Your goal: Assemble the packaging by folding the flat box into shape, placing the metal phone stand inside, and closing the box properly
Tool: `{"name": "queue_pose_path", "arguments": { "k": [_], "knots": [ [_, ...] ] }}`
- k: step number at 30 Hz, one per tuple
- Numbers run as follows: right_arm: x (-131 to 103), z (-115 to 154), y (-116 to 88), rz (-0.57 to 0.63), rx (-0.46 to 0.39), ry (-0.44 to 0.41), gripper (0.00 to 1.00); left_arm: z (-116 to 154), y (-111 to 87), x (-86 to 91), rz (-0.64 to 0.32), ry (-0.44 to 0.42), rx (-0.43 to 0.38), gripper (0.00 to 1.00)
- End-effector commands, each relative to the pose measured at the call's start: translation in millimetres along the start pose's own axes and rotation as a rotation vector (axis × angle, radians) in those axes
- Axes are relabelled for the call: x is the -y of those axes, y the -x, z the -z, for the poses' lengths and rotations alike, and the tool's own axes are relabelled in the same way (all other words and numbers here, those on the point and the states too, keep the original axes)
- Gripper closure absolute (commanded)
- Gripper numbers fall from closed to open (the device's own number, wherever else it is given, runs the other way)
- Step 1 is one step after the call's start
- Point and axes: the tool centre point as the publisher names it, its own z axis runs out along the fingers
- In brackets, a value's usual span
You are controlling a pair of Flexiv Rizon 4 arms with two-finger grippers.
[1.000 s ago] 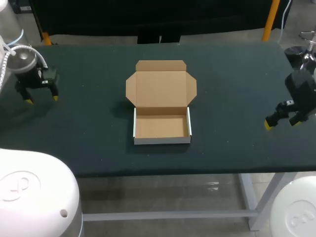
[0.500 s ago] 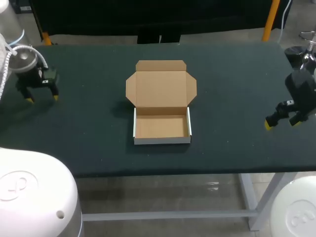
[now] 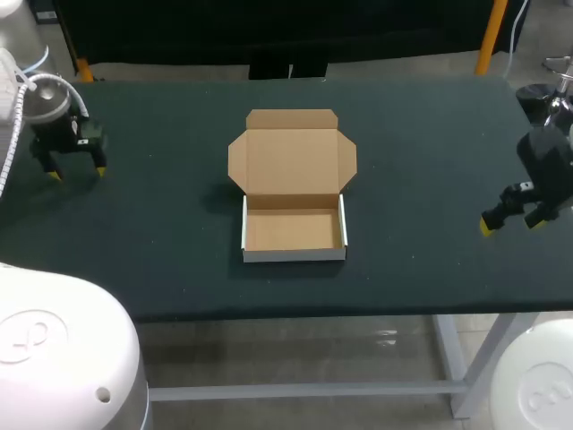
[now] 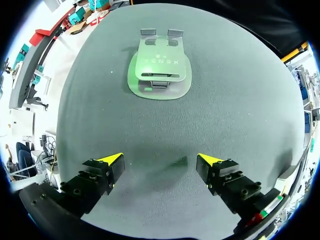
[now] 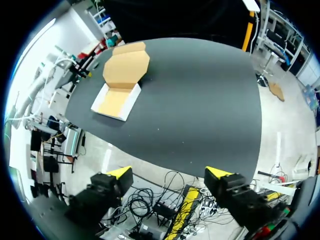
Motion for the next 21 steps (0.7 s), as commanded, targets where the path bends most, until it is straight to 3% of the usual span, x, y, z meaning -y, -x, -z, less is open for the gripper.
{"name": "queue_pose_path", "arguments": {
  "k": [1, 21],
  "knots": [
    [7.2, -1.7, -5.6, 0.0, 0.025, 0.014, 0.0, -0.6, -0.3, 3.2, 0.0, 0.009, 0.004, 0.0],
    [7.2, -1.7, -5.6, 0.0, 0.025, 0.014, 0.0, 0.9, -2.2, 3.9, -0.018, -0.004, -0.001, 0.0]
  ]
}}
